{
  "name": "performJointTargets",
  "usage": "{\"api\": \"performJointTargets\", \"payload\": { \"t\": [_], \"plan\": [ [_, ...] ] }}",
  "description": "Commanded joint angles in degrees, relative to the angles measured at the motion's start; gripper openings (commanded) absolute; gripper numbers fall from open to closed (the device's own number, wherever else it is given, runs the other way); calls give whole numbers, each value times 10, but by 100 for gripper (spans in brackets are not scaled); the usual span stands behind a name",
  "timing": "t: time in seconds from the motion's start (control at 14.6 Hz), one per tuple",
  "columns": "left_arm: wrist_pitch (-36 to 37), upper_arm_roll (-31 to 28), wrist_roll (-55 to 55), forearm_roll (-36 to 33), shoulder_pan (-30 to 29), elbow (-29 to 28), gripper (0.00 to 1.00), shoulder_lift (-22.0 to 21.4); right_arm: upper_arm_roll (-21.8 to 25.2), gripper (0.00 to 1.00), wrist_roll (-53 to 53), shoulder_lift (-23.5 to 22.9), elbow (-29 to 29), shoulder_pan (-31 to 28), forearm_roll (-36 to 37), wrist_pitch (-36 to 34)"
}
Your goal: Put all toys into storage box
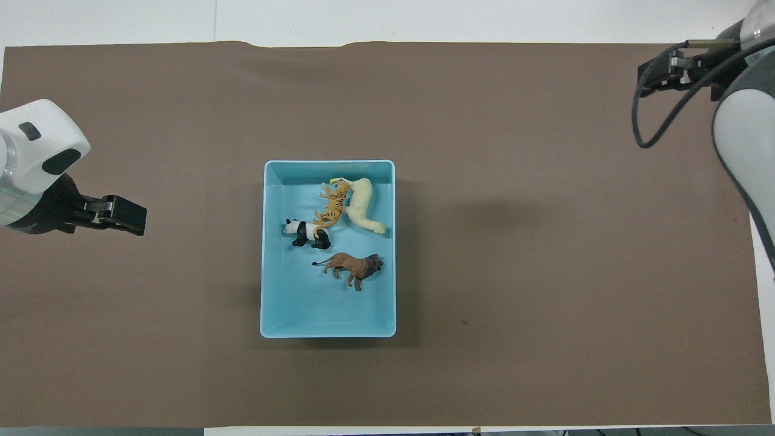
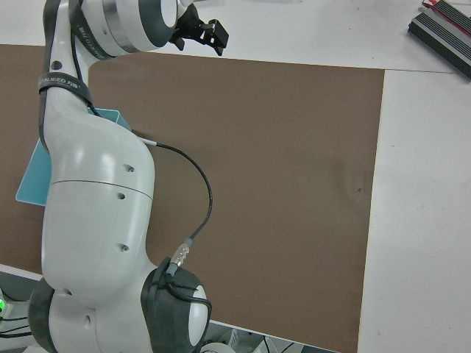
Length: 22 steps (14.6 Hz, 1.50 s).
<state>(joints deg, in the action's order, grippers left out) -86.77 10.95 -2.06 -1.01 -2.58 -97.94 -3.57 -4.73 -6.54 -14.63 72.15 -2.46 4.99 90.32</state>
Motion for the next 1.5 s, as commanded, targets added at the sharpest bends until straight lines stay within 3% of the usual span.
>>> {"api": "performJointTargets", "payload": {
  "t": [0.0, 0.14, 0.27, 0.48, 0.61, 1.43],
  "plan": [
    [5, -1, 2, -7, -2, 6, 100, -2, -6, 100, 61, 70, 68, -51, -38, -38],
    [5, -1, 1, -7, -2, 5, 100, -2, 2, 100, 72, 129, 148, -69, -42, -30],
    [-26, -1, 6, -6, -8, -4, 100, -5, 27, 100, 65, 166, 176, -56, -42, -30],
    [-70, -1, 3, -2, -8, -27, 100, -11, 94, 100, 85, 157, 133, -15, -42, -63],
    [-67, -1, 3, 7, -8, -31, 100, -13, 94, 100, 95, 143, 113, -17, -40, -90],
    [-51, -1, 8, 13, -1, -10, 100, -7, 94, 100, 93, 138, 121, -20, -48, -78]
  ]
}}
